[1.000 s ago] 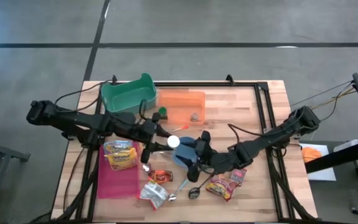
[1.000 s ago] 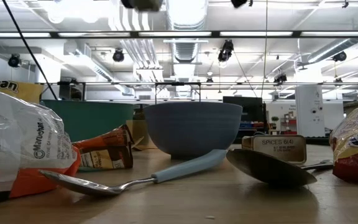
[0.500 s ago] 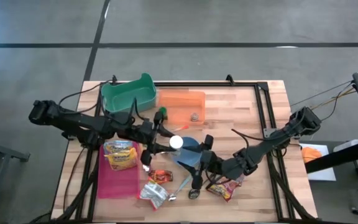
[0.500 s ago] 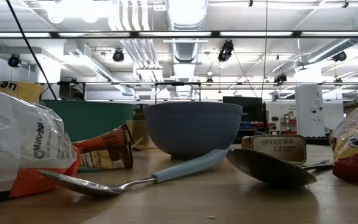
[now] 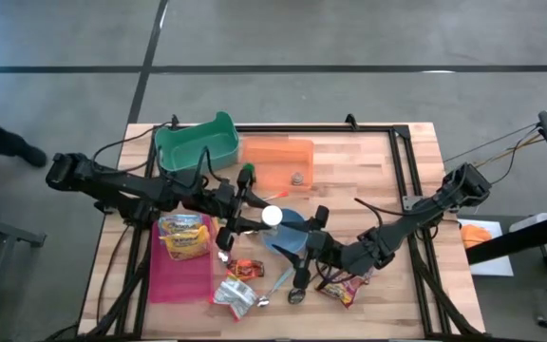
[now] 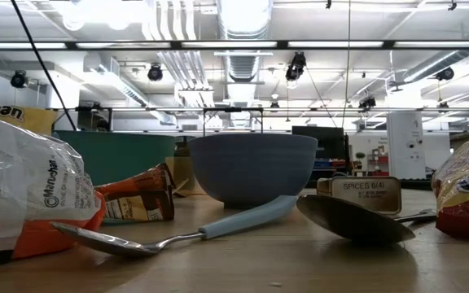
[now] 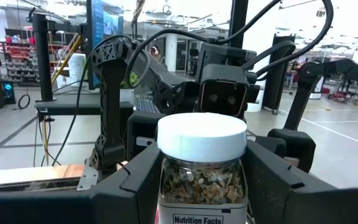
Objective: Pick & Place Food Item
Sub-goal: Put the white spice bottle into the orange bin
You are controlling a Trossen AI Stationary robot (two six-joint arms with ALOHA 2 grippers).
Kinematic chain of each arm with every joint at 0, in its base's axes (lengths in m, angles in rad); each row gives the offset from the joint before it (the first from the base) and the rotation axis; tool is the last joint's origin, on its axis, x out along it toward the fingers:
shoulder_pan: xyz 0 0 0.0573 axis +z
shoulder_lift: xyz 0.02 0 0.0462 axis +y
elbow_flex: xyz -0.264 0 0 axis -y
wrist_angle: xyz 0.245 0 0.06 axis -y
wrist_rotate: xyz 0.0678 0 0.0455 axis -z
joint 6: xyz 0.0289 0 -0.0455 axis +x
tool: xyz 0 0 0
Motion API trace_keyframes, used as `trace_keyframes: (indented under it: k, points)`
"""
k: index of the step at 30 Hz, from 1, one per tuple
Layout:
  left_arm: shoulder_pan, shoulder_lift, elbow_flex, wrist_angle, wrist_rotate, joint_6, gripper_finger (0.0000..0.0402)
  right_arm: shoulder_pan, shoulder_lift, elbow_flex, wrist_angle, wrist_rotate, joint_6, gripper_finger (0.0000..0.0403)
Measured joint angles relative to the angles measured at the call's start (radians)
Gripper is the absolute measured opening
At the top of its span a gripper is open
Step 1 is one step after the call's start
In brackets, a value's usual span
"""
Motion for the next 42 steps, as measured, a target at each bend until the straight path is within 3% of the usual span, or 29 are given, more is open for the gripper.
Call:
trace_keyframes:
  k: [34,38,42]
  points:
    - [-0.04,-0.01,0.001,0.013,0.01,0.005,0.0175,0.025,-0.001,0.016,0.003,-0.021,-0.007,0.0266]
    - [-0.04,-0.007,0.001,0.012,0.0,0.008,0.0175,0.023,-0.001,0.016,0.008,-0.089,0.009,0.0266]
    - [-0.04,-0.007,0.001,0.014,0.0,0.008,0.0175,0.024,-0.001,0.016,0.008,-0.088,0.002,0.0266]
